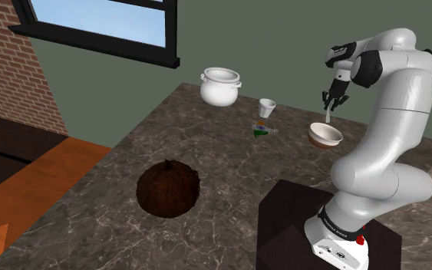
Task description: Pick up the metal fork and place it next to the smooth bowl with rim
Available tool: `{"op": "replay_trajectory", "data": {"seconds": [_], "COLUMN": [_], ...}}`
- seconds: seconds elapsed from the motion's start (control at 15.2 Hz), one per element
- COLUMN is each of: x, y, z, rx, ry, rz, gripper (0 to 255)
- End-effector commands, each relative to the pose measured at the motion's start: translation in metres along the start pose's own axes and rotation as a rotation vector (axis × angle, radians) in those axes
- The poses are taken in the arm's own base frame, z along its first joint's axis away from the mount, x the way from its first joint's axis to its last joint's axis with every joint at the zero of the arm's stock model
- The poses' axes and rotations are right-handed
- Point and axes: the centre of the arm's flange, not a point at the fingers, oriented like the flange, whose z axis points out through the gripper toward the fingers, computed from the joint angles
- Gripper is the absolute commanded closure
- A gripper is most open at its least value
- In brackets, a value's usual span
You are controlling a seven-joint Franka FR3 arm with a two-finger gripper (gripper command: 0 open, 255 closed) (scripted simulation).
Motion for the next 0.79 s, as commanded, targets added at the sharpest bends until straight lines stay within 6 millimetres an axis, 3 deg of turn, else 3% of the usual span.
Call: {"op": "replay_trajectory", "data": {"seconds": [0.0,0.73], "x": [0.001,0.010], "y": [-0.002,-0.003], "z": [0.012,0.069], "rx": [0.000,0.000], "ry": [0.001,0.001], "rz": [0.000,0.000], "gripper": [255,255]}}
